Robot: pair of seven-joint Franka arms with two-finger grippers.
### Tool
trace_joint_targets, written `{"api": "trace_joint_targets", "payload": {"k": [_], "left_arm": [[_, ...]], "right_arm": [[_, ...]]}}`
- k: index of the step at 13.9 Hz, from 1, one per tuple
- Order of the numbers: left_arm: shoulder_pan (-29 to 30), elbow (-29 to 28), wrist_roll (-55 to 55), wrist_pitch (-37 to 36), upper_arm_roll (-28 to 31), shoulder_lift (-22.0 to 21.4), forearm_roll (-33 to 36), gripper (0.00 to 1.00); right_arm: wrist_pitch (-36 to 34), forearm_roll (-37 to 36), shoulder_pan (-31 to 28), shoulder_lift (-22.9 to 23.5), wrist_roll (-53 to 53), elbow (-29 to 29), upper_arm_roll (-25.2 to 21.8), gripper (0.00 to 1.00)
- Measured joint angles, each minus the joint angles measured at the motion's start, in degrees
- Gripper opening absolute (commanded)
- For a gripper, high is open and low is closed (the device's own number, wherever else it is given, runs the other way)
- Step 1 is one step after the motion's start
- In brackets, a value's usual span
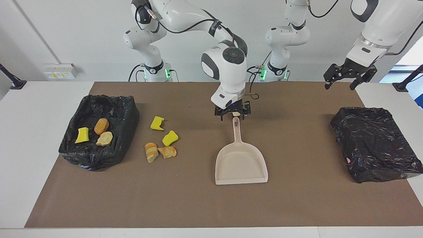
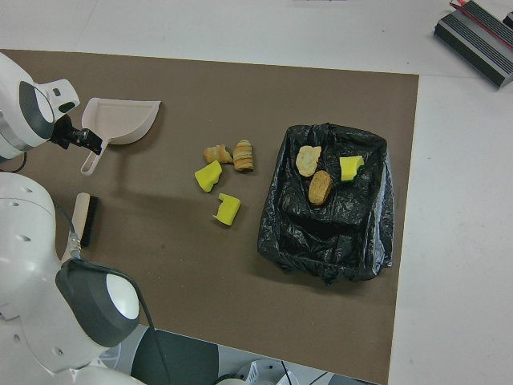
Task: Sweep and dump trash in bin
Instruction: 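Return the dustpan to the table center with the right gripper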
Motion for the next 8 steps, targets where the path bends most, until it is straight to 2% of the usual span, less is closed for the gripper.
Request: {"api": "trace_joint_targets", "payload": {"k": [5, 8], "left_arm": [[0.0, 0.0, 0.0, 0.0, 0.0, 0.0, 0.0, 1.00], [0.0, 0.0, 0.0, 0.0, 0.0, 0.0, 0.0, 1.00]], "right_arm": [[-2.6, 8.8, 3.2, -12.1, 0.0, -14.0, 0.7, 1.00], [1.8, 11.4, 7.4, -17.4, 0.0, -25.2, 0.9, 1.00]]}}
